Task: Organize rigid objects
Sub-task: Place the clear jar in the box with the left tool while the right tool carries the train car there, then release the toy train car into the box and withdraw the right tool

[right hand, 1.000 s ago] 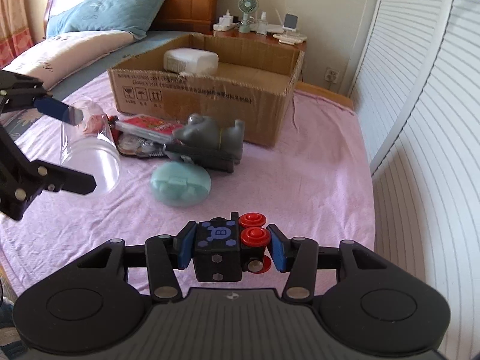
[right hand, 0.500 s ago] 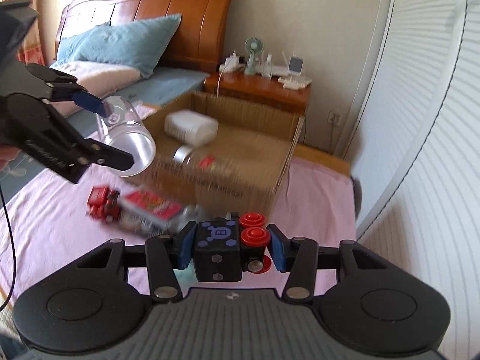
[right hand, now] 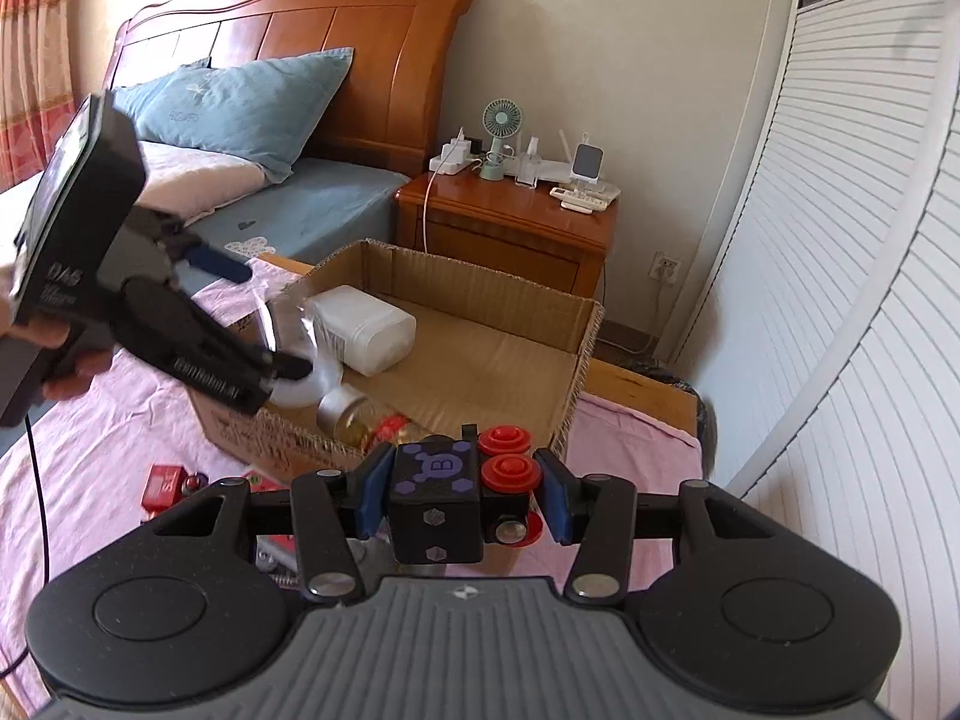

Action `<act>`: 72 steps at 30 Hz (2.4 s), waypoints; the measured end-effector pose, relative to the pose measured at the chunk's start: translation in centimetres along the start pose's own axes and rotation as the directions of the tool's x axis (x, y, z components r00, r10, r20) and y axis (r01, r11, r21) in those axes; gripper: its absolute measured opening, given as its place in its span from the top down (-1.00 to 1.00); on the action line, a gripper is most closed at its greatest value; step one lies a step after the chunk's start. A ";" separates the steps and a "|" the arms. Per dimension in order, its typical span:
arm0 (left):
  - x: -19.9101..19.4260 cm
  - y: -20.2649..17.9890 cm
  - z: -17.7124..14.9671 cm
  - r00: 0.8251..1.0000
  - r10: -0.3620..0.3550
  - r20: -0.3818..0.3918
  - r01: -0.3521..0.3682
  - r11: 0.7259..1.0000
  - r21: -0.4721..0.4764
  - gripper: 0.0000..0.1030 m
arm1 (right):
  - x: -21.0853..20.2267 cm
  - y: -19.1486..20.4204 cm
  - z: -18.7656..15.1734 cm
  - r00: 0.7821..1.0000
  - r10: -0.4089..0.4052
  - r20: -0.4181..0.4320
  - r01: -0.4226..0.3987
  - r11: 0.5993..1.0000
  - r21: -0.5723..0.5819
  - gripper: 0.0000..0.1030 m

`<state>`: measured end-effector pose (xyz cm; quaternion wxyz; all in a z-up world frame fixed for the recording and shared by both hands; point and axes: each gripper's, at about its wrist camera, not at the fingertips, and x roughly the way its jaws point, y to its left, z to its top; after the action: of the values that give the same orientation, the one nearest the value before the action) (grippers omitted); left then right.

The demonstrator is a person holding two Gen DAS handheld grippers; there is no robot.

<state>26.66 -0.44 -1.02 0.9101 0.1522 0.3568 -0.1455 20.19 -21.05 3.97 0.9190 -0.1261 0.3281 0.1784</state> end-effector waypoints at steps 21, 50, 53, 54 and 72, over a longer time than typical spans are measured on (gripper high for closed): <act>-9.1 -0.2 -5.2 0.995 -0.100 0.026 0.102 0.992 -0.068 -0.92 | 10.4 -1.3 6.5 0.994 0.033 -0.102 -0.026 0.997 0.070 -0.06; -11.5 -0.5 -7.8 0.999 -0.048 0.000 0.048 0.988 -0.147 -0.92 | 8.2 -1.5 7.0 0.990 0.022 -0.139 -0.002 0.989 0.145 -1.00; -12.1 -0.7 -8.0 1.000 -0.031 -0.002 0.030 0.986 -0.163 -0.92 | 6.3 -1.1 5.6 0.990 0.021 -0.136 -0.001 0.988 0.151 -1.00; -12.2 -0.7 -8.2 1.000 -0.024 -0.006 0.023 0.985 -0.169 -0.92 | 5.9 -0.9 5.2 0.990 0.021 -0.137 0.001 0.988 0.155 -1.00; -10.8 -3.1 -13.5 0.998 0.007 -0.055 -0.022 0.959 -0.281 -0.92 | 1.6 4.4 -8.2 0.978 -0.007 -0.209 0.046 0.982 0.182 -1.00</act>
<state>9.77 3.59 -3.49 0.9136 0.0275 0.3972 -0.0825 14.90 -19.54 -3.76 0.8899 -0.0620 0.4355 0.1207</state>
